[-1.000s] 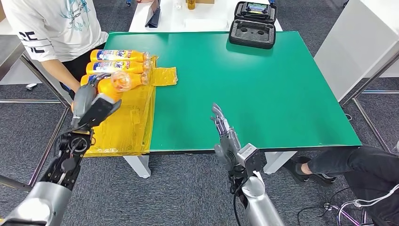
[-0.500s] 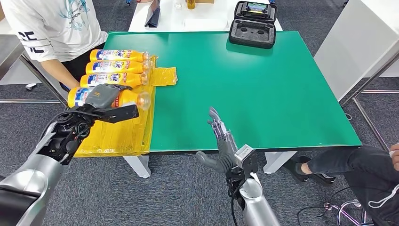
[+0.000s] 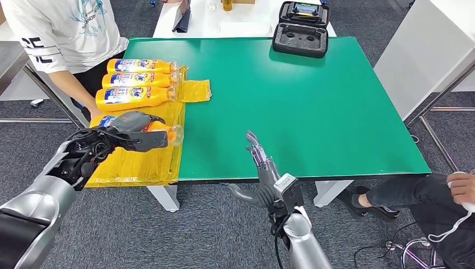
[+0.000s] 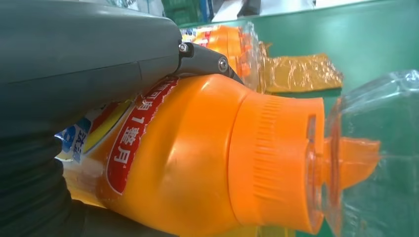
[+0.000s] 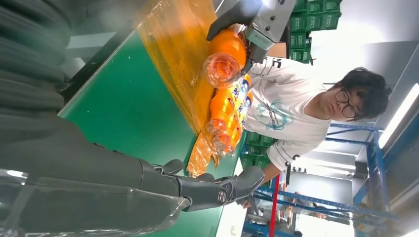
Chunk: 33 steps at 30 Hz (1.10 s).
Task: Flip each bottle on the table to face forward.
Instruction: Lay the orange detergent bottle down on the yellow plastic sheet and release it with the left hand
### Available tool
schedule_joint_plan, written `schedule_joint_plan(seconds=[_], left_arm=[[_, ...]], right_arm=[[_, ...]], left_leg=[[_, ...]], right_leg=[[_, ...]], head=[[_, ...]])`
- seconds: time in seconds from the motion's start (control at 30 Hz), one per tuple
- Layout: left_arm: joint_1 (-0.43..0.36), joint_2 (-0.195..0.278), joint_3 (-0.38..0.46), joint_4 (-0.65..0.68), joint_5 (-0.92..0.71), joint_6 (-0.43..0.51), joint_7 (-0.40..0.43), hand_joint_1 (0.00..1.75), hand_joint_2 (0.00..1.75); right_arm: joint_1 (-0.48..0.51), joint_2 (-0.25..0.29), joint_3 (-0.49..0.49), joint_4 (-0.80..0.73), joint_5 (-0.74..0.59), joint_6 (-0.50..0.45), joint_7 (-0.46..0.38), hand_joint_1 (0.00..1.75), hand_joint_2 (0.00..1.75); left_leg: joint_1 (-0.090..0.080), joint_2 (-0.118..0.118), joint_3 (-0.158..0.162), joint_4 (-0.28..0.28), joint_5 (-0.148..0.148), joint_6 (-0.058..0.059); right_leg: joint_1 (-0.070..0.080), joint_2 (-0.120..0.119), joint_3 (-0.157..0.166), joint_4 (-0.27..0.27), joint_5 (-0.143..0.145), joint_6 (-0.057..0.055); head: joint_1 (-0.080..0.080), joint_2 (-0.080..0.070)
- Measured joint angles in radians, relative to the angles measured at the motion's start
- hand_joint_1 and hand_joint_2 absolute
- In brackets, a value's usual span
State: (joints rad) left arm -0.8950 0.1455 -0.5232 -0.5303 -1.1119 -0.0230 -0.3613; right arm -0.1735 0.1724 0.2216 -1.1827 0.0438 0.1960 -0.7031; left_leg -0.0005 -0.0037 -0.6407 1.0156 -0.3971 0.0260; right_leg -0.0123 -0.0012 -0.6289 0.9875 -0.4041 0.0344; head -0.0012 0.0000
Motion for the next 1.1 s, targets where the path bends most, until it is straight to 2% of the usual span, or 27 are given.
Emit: schedule_joint_plan(seconds=[0.57,1.1], left_arm=[[0.016,-0.043,0.000,0.089,0.002,0.014,0.160,1.75,1.75],[0.075,-0.058,0.034,0.117,-0.009,0.034,0.192,1.75,1.75]], right_arm=[[-0.014,0.022,0.000,0.037,0.020,0.010,0.000,0.00,1.75],[-0.064,0.025,0.000,0.109,0.016,0.042,0.003,0.00,1.75]], left_leg=[[0.000,0.000,0.000,0.000,0.000,0.000],[0.000,0.000,0.000,0.000,0.000,0.000]], right_leg=[[0.000,0.000,0.000,0.000,0.000,0.000],[0.000,0.000,0.000,0.000,0.000,0.000]], head=[[0.000,0.000],[0.000,0.000]])
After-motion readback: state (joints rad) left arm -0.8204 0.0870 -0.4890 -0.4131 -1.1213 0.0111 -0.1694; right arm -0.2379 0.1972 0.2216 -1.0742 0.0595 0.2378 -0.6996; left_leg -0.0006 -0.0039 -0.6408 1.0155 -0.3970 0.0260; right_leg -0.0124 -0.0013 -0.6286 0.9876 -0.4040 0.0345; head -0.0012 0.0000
